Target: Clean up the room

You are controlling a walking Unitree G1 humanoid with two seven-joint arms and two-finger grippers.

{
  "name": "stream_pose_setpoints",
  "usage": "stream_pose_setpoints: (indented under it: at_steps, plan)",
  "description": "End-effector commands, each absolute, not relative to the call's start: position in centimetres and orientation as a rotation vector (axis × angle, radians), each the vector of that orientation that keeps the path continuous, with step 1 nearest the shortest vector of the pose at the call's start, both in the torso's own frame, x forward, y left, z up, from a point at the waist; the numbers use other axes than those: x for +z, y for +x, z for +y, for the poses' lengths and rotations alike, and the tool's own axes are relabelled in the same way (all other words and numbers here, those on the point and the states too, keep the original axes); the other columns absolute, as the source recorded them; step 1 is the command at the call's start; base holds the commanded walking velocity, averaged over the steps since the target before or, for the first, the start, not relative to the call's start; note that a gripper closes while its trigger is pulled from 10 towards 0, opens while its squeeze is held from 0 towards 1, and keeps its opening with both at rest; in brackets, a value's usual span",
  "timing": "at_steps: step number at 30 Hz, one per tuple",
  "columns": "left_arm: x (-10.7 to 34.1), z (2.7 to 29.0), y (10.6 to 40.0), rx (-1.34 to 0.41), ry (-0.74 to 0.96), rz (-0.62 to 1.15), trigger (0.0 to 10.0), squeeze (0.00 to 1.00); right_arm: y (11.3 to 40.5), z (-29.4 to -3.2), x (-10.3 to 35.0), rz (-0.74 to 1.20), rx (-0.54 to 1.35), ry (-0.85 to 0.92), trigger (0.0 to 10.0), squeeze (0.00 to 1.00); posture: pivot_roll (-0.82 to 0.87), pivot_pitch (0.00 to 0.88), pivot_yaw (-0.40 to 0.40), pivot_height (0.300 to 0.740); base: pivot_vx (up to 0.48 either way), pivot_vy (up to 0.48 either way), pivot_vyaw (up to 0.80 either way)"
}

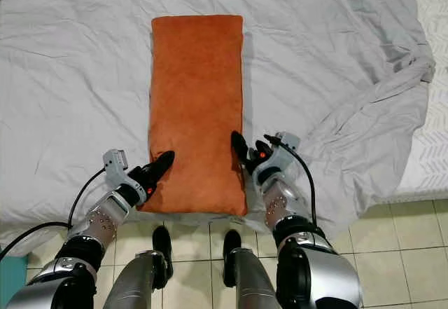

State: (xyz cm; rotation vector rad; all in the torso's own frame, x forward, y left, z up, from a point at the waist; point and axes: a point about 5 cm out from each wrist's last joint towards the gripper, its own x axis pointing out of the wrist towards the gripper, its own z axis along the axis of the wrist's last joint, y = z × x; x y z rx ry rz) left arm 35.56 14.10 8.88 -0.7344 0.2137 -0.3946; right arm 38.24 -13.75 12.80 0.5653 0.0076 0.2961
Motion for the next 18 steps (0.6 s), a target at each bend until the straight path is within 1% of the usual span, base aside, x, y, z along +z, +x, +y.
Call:
stream_pose_setpoints:
  at_steps: [1,4,9,12,16,18]
  plan:
    - [4.6,11.9,33.0,-0.409,-0.768,0.430,10.0,0.00,37.7,-13.0,11.7,0.041,0.332,0.608,10.0,0.00,0.12,0.642,-0.059,0.740,0.000,0.000,0.00]
    - [4.4,12.0,32.8,-0.404,-0.764,0.435,10.0,0.00,37.6,-12.4,11.7,0.037,0.365,0.685,10.0,0.00,0.12,0.639,-0.060,0.740,0.000,0.000,0.00]
    - [4.3,12.0,32.8,-0.401,-0.760,0.436,10.0,0.00,38.0,-12.4,13.0,-0.035,0.424,0.835,10.0,0.00,0.12,0.636,-0.065,0.740,0.000,0.000,0.00]
    - [4.3,12.1,32.7,-0.397,-0.759,0.437,10.0,0.00,37.7,-12.3,12.5,0.000,0.462,0.795,10.0,0.00,0.11,0.636,-0.070,0.740,0.000,0.000,0.00]
    - [4.2,12.1,32.6,-0.393,-0.759,0.442,10.0,0.00,36.6,-12.0,10.0,0.121,0.464,0.709,10.0,0.00,0.11,0.639,-0.069,0.740,0.000,0.000,0.00]
    - [4.1,12.0,32.6,-0.396,-0.763,0.444,10.0,0.00,36.2,-11.9,9.3,0.155,0.462,0.707,10.0,0.00,0.11,0.651,-0.065,0.740,0.000,0.000,0.00]
